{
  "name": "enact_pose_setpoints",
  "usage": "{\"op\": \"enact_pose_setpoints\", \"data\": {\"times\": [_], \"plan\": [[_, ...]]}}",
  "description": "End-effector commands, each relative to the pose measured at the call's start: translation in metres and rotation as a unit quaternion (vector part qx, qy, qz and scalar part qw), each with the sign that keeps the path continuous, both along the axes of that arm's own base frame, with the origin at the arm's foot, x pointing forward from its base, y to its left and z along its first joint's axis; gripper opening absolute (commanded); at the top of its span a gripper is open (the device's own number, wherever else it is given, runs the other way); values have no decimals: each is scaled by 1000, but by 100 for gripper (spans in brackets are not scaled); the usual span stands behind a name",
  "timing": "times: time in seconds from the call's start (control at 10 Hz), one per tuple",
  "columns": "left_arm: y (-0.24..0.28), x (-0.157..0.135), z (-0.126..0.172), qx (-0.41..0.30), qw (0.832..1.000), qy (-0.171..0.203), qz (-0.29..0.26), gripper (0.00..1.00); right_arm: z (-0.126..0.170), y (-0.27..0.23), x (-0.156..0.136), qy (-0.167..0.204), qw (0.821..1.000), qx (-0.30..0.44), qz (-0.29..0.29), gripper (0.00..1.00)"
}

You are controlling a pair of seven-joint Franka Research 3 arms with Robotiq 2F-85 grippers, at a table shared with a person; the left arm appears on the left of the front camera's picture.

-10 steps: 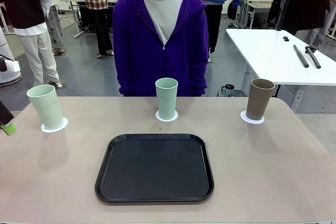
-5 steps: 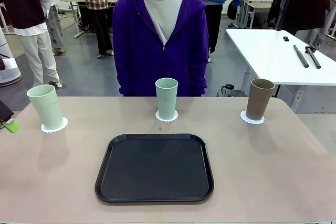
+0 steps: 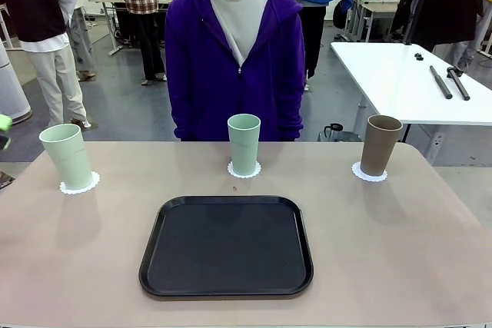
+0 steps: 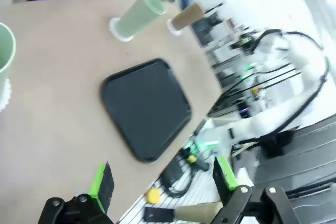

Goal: Place coasters on the table and set cups on them.
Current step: Take one Reusable plastic cup from the Flat Tray and place it on a coaster set by the human.

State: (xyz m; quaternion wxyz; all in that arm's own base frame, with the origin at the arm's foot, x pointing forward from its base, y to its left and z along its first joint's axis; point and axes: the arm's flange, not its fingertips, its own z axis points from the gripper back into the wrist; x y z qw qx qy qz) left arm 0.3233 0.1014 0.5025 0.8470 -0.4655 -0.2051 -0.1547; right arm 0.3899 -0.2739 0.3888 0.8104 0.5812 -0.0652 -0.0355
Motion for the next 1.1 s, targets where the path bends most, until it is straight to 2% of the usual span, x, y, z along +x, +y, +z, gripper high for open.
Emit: {"op": "enact_pose_setpoints", "data": {"times": [0.0,0.1,0.2,0.6,0.8,1.0], "plan": [[30,14,-16,-69,996,59,-16,100,2,0,1,-1,1000,2,4,100],[50,18,-31,-79,992,99,-7,100,2,0,1,-1,1000,2,4,100],[66,17,-45,-85,989,122,6,100,2,0,1,-1,1000,2,4,100],[135,-2,-67,-142,980,141,23,100,2,0,1,-1,1000,2,4,100],[165,4,-77,-158,974,158,36,100,2,0,1,-1,1000,2,4,100],[174,6,-89,-162,974,142,66,100,2,0,1,-1,1000,2,4,100]]}}
